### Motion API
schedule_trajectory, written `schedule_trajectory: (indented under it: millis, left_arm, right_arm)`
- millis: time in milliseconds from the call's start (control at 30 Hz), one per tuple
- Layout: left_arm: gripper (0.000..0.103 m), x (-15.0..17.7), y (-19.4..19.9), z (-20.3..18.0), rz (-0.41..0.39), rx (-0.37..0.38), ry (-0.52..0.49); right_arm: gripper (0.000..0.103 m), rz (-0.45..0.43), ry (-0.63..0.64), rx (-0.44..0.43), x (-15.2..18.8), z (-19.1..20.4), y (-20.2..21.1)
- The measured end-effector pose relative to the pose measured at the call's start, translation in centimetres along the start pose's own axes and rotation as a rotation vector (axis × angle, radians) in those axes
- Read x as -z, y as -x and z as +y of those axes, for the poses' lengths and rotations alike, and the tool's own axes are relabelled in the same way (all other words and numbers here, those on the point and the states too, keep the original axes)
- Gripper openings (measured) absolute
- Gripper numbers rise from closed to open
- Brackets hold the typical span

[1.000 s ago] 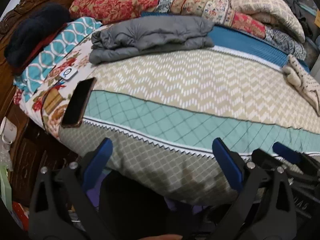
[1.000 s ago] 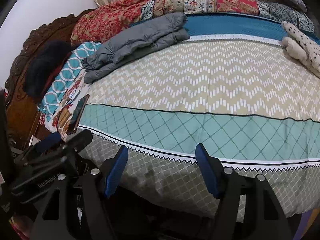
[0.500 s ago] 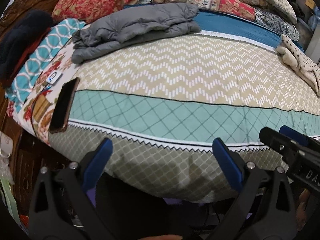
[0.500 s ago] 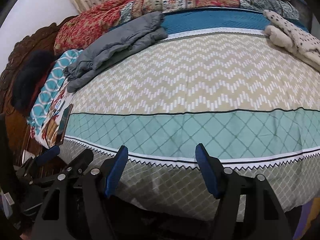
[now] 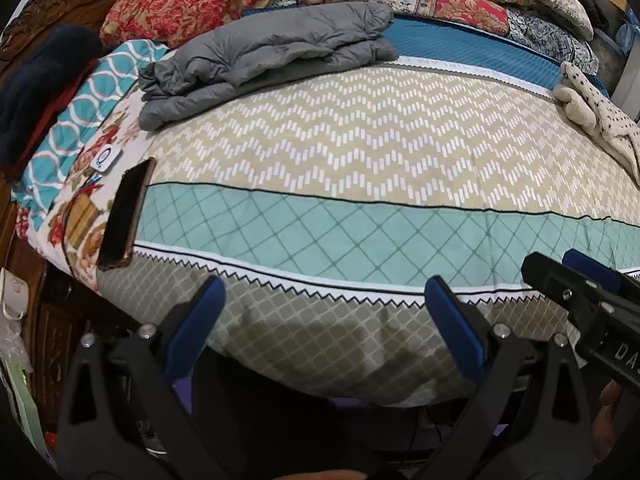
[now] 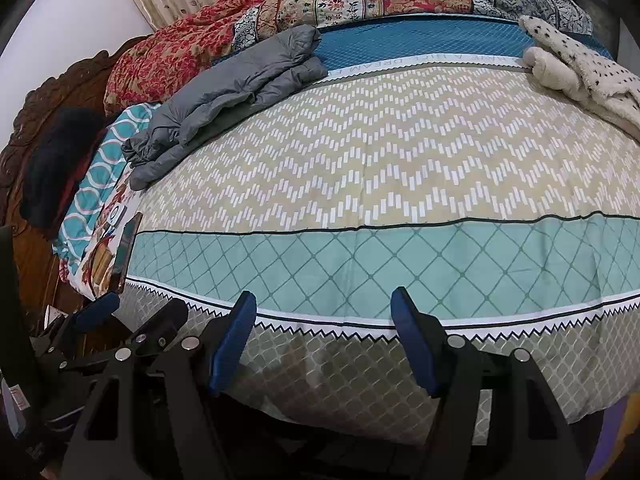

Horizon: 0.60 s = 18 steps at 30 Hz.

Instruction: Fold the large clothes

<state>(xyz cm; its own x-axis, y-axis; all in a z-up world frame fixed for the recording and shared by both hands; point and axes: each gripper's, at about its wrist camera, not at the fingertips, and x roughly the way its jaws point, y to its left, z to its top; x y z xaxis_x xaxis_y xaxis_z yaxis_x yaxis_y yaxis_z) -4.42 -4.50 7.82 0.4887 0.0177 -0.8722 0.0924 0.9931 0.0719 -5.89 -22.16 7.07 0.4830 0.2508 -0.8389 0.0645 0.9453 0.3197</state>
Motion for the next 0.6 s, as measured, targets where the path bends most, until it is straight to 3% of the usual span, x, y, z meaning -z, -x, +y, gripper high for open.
schedule_trajectory:
  millis: [600]
  left_arm:
    - [0.096, 0.69, -0.26, -0.30, 0.041, -0.005, -0.027]
  right_arm:
    - [0.028, 0.009, -0.027, -0.009, 0.66, -0.10, 0.01]
